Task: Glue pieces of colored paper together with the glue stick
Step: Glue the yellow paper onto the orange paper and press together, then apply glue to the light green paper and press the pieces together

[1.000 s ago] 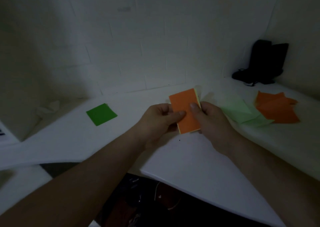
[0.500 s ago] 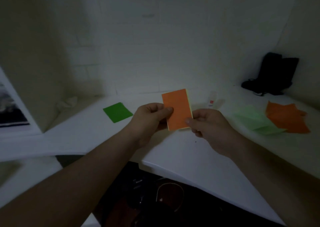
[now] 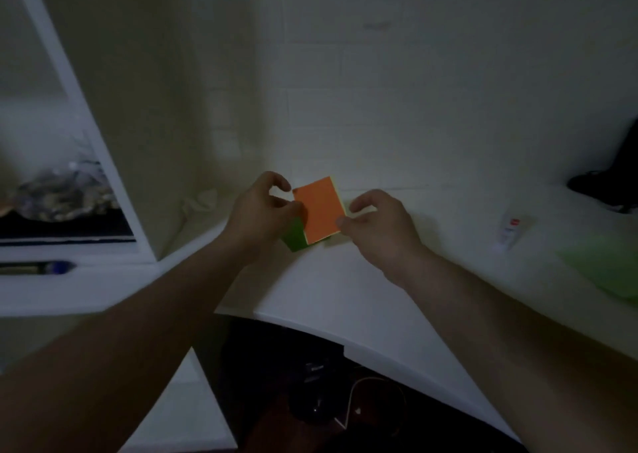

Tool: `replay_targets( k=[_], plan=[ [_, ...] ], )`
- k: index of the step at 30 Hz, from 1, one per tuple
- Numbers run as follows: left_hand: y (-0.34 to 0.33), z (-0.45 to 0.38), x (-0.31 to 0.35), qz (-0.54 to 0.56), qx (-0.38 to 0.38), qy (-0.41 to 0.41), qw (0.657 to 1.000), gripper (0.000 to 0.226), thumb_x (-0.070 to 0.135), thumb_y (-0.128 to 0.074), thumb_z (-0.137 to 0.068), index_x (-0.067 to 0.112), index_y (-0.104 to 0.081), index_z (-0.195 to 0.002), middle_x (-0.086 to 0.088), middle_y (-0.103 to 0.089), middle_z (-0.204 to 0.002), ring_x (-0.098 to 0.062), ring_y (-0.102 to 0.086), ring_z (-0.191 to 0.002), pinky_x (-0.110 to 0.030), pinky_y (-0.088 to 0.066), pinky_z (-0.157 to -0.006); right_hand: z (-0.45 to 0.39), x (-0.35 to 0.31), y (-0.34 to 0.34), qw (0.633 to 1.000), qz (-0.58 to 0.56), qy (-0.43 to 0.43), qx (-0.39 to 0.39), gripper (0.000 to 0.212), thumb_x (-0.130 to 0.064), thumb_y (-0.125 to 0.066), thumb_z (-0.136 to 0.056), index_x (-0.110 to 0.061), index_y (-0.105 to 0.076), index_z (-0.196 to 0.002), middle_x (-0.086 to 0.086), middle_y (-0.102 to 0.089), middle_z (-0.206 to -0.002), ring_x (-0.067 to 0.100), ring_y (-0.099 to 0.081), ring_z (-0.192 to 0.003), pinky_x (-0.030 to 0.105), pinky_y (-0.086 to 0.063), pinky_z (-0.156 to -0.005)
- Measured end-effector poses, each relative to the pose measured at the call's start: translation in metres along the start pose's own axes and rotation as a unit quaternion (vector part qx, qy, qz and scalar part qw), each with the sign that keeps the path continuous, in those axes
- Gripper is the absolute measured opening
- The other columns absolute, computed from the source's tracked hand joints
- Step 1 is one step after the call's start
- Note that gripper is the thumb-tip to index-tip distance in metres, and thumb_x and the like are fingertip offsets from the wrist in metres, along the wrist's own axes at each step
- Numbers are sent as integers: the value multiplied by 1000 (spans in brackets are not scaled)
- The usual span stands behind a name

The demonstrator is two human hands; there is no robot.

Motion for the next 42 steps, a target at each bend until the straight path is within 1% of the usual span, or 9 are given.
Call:
replay_targets(
  k=[6, 9, 14, 18, 22, 26, 31, 36, 42],
  plan=[
    [8, -9, -30, -183, 25, -29, 982, 9, 28, -73, -86, 36, -72, -87, 12, -71, -80, -4, -66, -78, -16, -42, -64, -10, 8, -40, 986, 159, 42, -33, 5, -30, -74, -91, -28, -71, -94, -14, -67, -85, 10, -67, -84, 24, -51, -71],
    [7, -11, -36, -200, 43, -30, 978, 11, 27, -73, -83, 31, -77, -92, 14, -69, -77, -6, -66, -80, -13, -40, -64, -8, 13, -46, 974, 206, 82, -47, 15, -30, -66, -96, -27, -75, -107, -7, -73, -105, 13, -68, -96, 29, -55, -86],
    [5, -13, -32, -271, 55, -51, 960, 16, 24, -70, -89, 23, -80, -101, 4, -74, -90, -5, -55, -77, -19, -37, -71, -10, 16, -52, 943, 298, 119, -90, 26, -29, -57, -101, -23, -74, -120, 7, -56, -120, 25, -64, -97, 33, -53, -86],
    [4, -10, -31, -286, 54, -61, 955, 19, 22, -67, -93, 19, -81, -106, -2, -77, -102, -14, -64, -88, -20, -39, -79, -10, 9, -42, 950, 267, 106, -126, 28, -17, -55, -99, -18, -76, -117, 7, -65, -121, 25, -65, -103, 31, -52, -91],
    [2, -4, -21, -269, 61, -101, 956, 21, 23, -63, -96, 23, -77, -111, -1, -72, -102, -18, -63, -91, -29, -46, -82, -2, 5, 12, 965, 228, 115, -58, 22, -20, -62, -96, -24, -77, -112, -3, -64, -109, 13, -59, -97, 22, -42, -84],
    [-26, 9, 6, -320, -11, -197, 927, 25, 25, -68, -92, 28, -74, -116, -1, -63, -108, -24, -59, -99, -38, -50, -88, 12, 22, 88, 947, 279, 157, -20, 16, -22, -68, -93, -29, -76, -103, -5, -59, -99, 10, -56, -88, 21, -37, -81],
    [-107, 37, 69, -266, -111, -312, 905, 19, 29, -67, -95, 33, -73, -113, 7, -60, -107, -11, -59, -95, -31, -50, -86, 30, 55, 185, 935, 324, 137, 40, 15, -17, -70, -90, -30, -74, -95, -4, -60, -94, 12, -60, -85, 24, -42, -78],
    [-206, 76, 135, -231, -227, -410, 853, 20, 22, -69, -90, 28, -78, -106, 4, -66, -105, -8, -64, -87, -18, -47, -77, 44, 71, 265, 934, 327, 113, 89, 15, -16, -69, -91, -29, -74, -95, -7, -59, -92, 7, -57, -77, 22, -44, -71],
    [-299, 97, 174, -223, -307, -472, 796, 32, 31, -67, -91, 23, -72, -121, 4, -67, -124, -8, -58, -118, -24, -45, -104, 55, 99, 350, 934, 309, 23, 177, 24, -7, -58, -97, -20, -76, -105, 2, -68, -108, 15, -59, -90, 14, -35, -71]
  ],
)
Point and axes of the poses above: each hand's wrist, its own z-axis away from the middle knuckle, its own y-axis out of the back of the hand, x = y × z, the point moved 4 cm from there along -z, towards the middle knuckle
